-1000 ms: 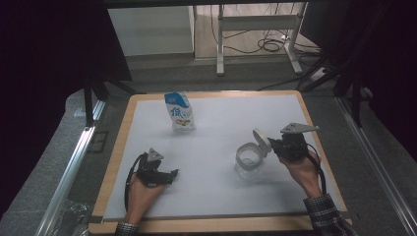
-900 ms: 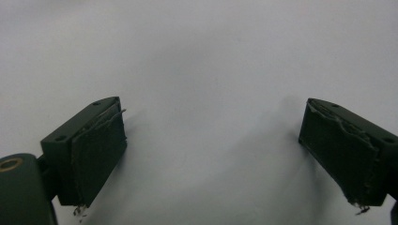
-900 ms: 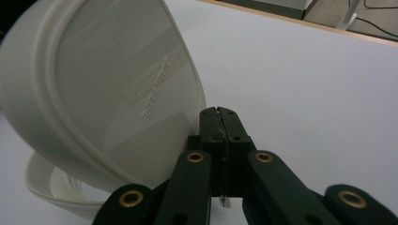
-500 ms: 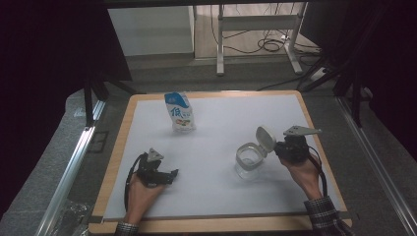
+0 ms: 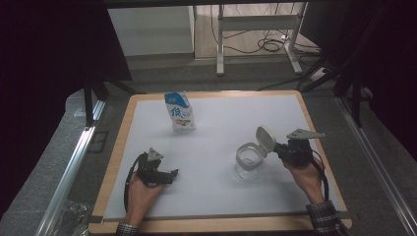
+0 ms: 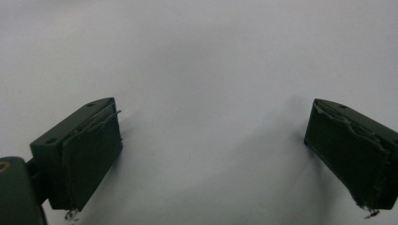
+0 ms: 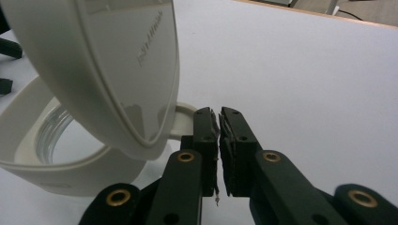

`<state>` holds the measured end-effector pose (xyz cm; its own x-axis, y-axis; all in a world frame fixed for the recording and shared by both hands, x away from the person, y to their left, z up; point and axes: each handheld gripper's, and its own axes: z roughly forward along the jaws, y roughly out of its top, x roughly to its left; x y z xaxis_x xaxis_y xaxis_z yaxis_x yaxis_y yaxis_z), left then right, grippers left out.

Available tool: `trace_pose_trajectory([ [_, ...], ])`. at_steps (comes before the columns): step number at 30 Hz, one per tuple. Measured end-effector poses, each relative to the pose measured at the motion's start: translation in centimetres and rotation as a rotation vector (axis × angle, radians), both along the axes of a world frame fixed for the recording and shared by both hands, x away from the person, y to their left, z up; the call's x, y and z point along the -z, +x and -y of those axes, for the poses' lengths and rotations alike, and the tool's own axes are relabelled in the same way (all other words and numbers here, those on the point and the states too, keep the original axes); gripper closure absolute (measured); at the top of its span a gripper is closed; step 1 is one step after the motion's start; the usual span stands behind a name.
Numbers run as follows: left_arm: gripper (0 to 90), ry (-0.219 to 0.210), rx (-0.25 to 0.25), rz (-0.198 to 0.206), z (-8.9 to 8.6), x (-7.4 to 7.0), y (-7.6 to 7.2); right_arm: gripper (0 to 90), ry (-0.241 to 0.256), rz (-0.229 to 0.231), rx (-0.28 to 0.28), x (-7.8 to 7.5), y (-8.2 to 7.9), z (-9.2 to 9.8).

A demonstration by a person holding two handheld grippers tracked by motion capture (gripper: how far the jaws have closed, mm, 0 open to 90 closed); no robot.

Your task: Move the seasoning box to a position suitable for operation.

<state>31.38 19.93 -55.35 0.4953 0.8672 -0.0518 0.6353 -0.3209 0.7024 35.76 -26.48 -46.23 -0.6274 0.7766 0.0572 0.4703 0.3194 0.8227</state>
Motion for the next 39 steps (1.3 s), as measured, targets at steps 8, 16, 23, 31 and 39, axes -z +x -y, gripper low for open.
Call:
trace_pose_trajectory([
  [8,4.2,-0.001,-0.001,0.001,0.0,0.0,0.0,80.4,0.014,0.005,0.021,0.3,-0.9,0.5],
  [16,4.2,0.001,0.0,0.002,0.0,0.0,0.0,75.9,0.012,0.015,0.046,0.8,-1.8,0.7],
  [23,4.1,0.0,0.0,0.0,0.0,0.0,0.0,69.5,0.009,0.013,0.072,1.6,-2.9,1.0],
  [31,4.2,-0.001,0.001,-0.002,0.0,0.0,0.0,57.0,0.011,-0.007,0.09,2.7,-3.4,1.5],
  [39,4.8,-0.004,0.002,0.001,-0.1,-0.1,0.0,45.1,-0.062,-0.011,0.107,3.5,-4.1,1.3],
])
